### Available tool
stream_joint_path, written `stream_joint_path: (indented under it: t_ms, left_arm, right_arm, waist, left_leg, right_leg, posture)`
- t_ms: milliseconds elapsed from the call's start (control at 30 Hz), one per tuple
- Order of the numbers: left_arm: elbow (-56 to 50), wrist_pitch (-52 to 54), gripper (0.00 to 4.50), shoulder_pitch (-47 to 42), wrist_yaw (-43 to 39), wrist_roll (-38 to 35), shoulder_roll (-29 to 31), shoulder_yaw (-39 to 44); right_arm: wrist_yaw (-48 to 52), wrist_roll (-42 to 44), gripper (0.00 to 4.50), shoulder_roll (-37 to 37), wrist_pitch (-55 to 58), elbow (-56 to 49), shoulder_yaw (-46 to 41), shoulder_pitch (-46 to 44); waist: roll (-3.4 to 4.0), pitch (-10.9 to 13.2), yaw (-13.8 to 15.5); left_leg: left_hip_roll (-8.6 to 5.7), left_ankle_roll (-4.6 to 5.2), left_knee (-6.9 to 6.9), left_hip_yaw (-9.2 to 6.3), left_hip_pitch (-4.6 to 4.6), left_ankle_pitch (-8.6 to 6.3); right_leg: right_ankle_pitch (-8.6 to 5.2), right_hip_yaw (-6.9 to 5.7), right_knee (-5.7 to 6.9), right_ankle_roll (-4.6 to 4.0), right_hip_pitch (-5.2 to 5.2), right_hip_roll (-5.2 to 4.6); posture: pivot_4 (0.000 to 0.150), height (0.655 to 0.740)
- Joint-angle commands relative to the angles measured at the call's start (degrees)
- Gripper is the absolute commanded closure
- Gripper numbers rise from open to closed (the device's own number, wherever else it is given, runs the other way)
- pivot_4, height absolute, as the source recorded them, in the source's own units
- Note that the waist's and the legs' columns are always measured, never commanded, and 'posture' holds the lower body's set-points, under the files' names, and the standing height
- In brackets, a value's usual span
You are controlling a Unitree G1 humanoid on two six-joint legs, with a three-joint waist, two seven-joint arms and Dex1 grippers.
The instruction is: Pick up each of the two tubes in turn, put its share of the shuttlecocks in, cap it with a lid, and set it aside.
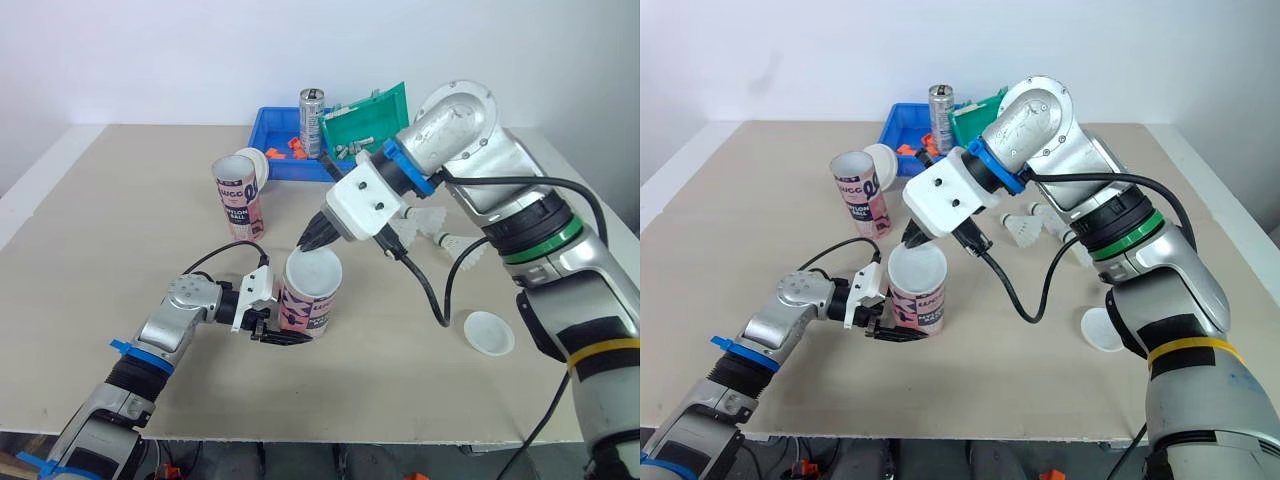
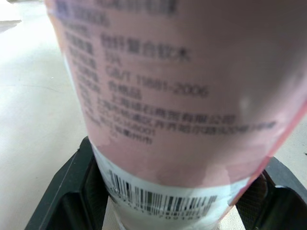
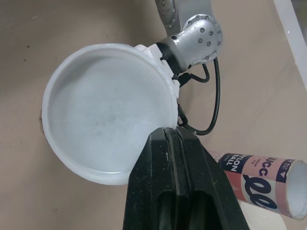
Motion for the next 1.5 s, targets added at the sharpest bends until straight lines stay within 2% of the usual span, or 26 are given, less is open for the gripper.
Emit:
stream_joint_path:
  t_ms: [33, 200, 367, 400, 433, 600, 800, 900, 1000, 1033, 1100, 1167, 1200, 1233, 1267, 1300, 1500]
  left_arm:
    - [3.65, 2.94, 1.43, 3.43, 0.34, 4.39, 2.14, -2.68]
    - [3.44, 3.04, 1.43, 3.54, 0.51, 4.33, 2.17, -2.61]
    - [3.35, 3.14, 1.43, 3.57, 0.60, 4.28, 2.22, -2.42]
    - [3.30, 3.18, 1.43, 3.58, 0.61, 4.27, 2.23, -2.38]
    - [3.27, 3.23, 1.43, 3.57, 0.60, 4.24, 2.25, -2.35]
    - [3.17, 3.41, 1.43, 3.55, 0.74, 4.23, 2.31, -2.22]
    - [2.69, 3.68, 1.43, 3.89, 1.00, 4.06, 2.38, -2.16]
    - [2.81, 3.69, 1.43, 3.77, 1.05, 4.07, 2.31, -2.19]
    - [3.08, 3.46, 1.43, 3.66, 1.03, 4.09, 2.29, -2.11]
    - [3.22, 3.33, 1.43, 3.65, 0.99, 4.14, 2.30, -2.12]
    - [3.49, 3.10, 1.43, 3.57, 0.86, 4.30, 2.32, -2.20]
    - [3.70, 2.99, 1.43, 3.46, 0.74, 4.42, 2.26, -2.21]
    - [3.82, 2.90, 1.43, 3.33, 0.69, 4.48, 2.17, -2.25]
    - [3.90, 2.85, 1.43, 3.25, 0.66, 4.53, 2.11, -2.27]
    - [4.06, 2.75, 1.43, 3.16, 0.61, 4.56, 2.08, -2.27]
    - [4.09, 2.72, 1.43, 3.07, 0.60, 4.58, 2.06, -2.29]
    - [3.95, 2.39, 1.43, 3.20, 0.60, 4.69, 2.44, -2.25]
  right_arm:
    - [2.39, 0.51, 4.48, -1.33, -1.20, -1.63, 0.40, -0.21]
    - [2.39, 1.76, 4.48, -3.11, -1.43, -4.54, 1.54, 1.13]
    - [2.38, -1.63, 4.48, -1.42, -3.04, -4.84, -0.20, 3.41]
    - [2.38, -2.56, 3.86, -1.33, -3.35, -4.84, 0.05, 3.63]
    - [2.38, -3.25, 3.60, -1.06, -3.49, -4.79, 0.08, 3.91]
    - [2.37, -5.51, 1.19, -0.27, -5.06, -3.64, 0.20, 5.10]
    - [2.10, -6.69, 1.19, 1.49, -4.79, -1.02, -2.29, 4.89]
    - [2.38, -1.67, 1.19, 1.77, 0.51, -0.55, -5.34, 2.97]
    - [2.39, 5.73, 1.19, -1.33, 5.62, -1.85, -6.11, 1.23]
    - [2.39, 7.25, 1.58, -2.23, 6.32, -2.25, -6.01, 1.10]
    - [2.39, 7.72, 1.95, -3.46, 5.67, -2.72, -4.86, 1.56]
    - [2.39, 8.09, 3.04, -4.36, 5.18, -3.50, -3.56, 2.12]
    - [2.39, 8.31, 3.35, -4.50, 5.34, -4.19, -3.11, 2.54]
    - [2.39, 8.50, 3.93, -4.56, 5.50, -4.64, -2.84, 2.80]
    - [2.39, 8.55, 4.28, -4.50, 5.57, -4.83, -2.69, 2.93]
    - [2.39, 8.64, 4.40, -4.47, 5.78, -5.22, -2.47, 3.14]
    - [2.39, 7.91, 4.40, -3.39, 6.02, -7.83, 0.18, 4.89]
  waist:
    - [0.00, 0.00, 0.00]
    - [-0.01, -0.01, 0.02]
    - [-0.09, -0.08, 0.02]
    - [-0.09, -0.08, 0.02]
    - [-0.11, -0.09, 0.02]
    - [-0.16, -0.17, -0.02]
    - [-0.32, -0.53, -0.19]
    - [-0.32, -0.53, -0.19]
    - [-0.33, -0.51, -0.12]
    - [-0.33, -0.51, -0.12]
    - [-0.33, -0.52, -0.13]
    - [-0.32, -0.51, -0.15]
    - [-0.31, -0.51, -0.15]
    - [-0.31, -0.51, -0.14]
    - [-0.32, -0.51, -0.14]
    - [-0.32, -0.51, -0.14]
    - [-0.32, -0.51, -0.15]
  left_leg:
    - [0.00, 0.00, 0.00, 0.00, 0.00, 0.00]
    - [0.00, 0.00, -0.04, 0.00, 0.00, 0.00]
    - [0.00, 0.00, -0.22, -0.01, 0.07, -0.01]
    - [0.00, 0.01, -0.23, 0.00, 0.08, -0.01]
    - [0.00, 0.01, -0.24, -0.01, 0.08, -0.01]
    - [0.00, 0.01, -0.25, -0.01, 0.21, -0.01]
    - [0.02, 0.00, -0.29, 0.01, 0.37, -0.01]
    - [0.03, 0.00, -0.29, 0.00, 0.38, -0.01]
    - [0.03, 0.00, -0.29, 0.01, 0.36, -0.01]
    - [0.02, 0.00, -0.29, 0.01, 0.28, -0.01]
    - [0.02, -0.02, -0.31, 0.03, 0.28, -0.03]
    - [0.03, 0.02, -0.36, 0.03, 0.31, -0.06]
    - [0.02, 0.02, -0.37, 0.03, 0.31, -0.06]
    - [0.03, 0.02, -0.40, 0.03, 0.31, -0.06]
    - [0.03, 0.02, -0.40, 0.02, 0.31, -0.06]
    - [0.03, 0.02, -0.40, 0.01, 0.31, -0.06]
    - [0.03, 0.01, -0.39, 0.02, 0.30, -0.06]
  right_leg:
    - [0.00, 0.00, 0.00, 0.00, 0.00, 0.00]
    - [-0.05, 0.00, -0.01, -0.03, 0.00, -0.01]
    - [-0.17, -0.01, -0.02, -0.08, 0.03, 0.00]
    - [-0.18, -0.01, -0.02, -0.07, 0.03, 0.00]
    - [-0.18, -0.01, -0.02, -0.07, 0.03, 0.00]
    - [-0.18, -0.01, -0.02, -0.09, 0.12, 0.01]
    - [-0.15, -0.01, -0.01, -0.14, 0.17, 0.01]
    - [-0.13, -0.01, -0.01, -0.18, 0.16, 0.01]
    - [-0.12, -0.01, -0.01, -0.20, 0.15, 0.00]
    - [-0.12, -0.01, -0.02, -0.20, 0.10, -0.02]
    - [-0.17, -0.01, -0.02, -0.22, 0.10, -0.03]
    - [-0.22, -0.02, -0.02, -0.24, 0.09, -0.01]
    - [-0.22, -0.01, -0.02, -0.25, 0.07, -0.01]
    - [-0.21, -0.01, -0.02, -0.25, 0.05, 0.00]
    - [-0.21, -0.02, -0.02, -0.25, 0.05, 0.01]
    - [-0.21, -0.02, -0.02, -0.25, 0.05, 0.01]
    - [-0.21, -0.01, -0.02, -0.25, 0.06, 0.00]
  posture:
    - [0.150, 0.7038]
    - [0.150, 0.7038]
    - [0.150, 0.7038]
    - [0.150, 0.7038]
    - [0.150, 0.7038]
    - [0.150, 0.7038]
    - [0.150, 0.7038]
    - [0.150, 0.7038]
    - [0.150, 0.7038]
    - [0.150, 0.7038]
    - [0.150, 0.7038]
    - [0.150, 0.7038]
    - [0.150, 0.7038]
    - [0.150, 0.7038]
    - [0.150, 0.7038]
    - [0.150, 0.7038]
    - [0.150, 0.7038]
